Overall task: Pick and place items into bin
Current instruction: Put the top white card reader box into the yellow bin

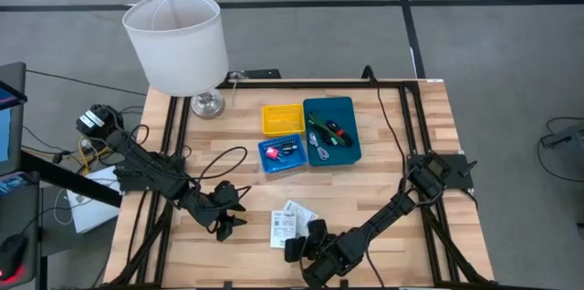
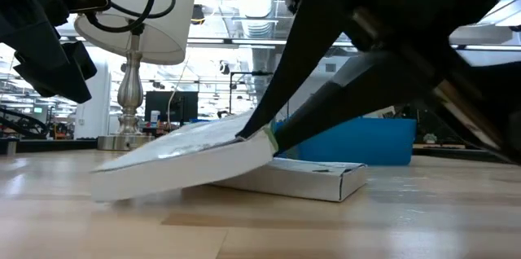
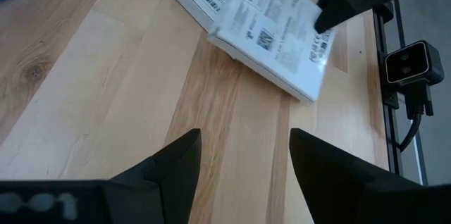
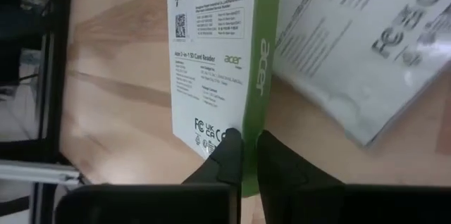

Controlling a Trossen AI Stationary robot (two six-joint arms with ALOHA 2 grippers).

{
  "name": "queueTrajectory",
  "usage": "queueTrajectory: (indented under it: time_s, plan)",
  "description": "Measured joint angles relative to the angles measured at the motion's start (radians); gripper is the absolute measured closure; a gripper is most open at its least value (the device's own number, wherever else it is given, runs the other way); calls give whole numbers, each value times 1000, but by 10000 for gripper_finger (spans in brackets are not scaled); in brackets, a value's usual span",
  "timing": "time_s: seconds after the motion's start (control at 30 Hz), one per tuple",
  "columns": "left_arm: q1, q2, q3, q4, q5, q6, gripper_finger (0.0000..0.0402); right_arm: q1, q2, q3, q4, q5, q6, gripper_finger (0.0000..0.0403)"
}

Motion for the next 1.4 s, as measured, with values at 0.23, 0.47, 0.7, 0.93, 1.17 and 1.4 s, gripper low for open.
queueTrajectory:
  time_s: [0.23,0.47,0.7,0.93,1.17,1.4]
  plan:
    - [0,0,0,0,0,0,197,27,-37,19,-17,66,1,390]
    - [0,0,0,0,0,0,197,10,-152,20,-187,221,-4,391]
    - [0,0,0,0,0,0,197,-104,-324,20,-390,268,-238,395]
    - [0,0,0,2,0,-21,197,-306,-471,21,-392,191,-705,402]
    - [0,0,0,1,-1,-76,197,-521,-514,21,-397,9,-1103,402]
    - [0,0,0,0,-59,-136,197,-681,-480,23,-372,-114,-1398,402]
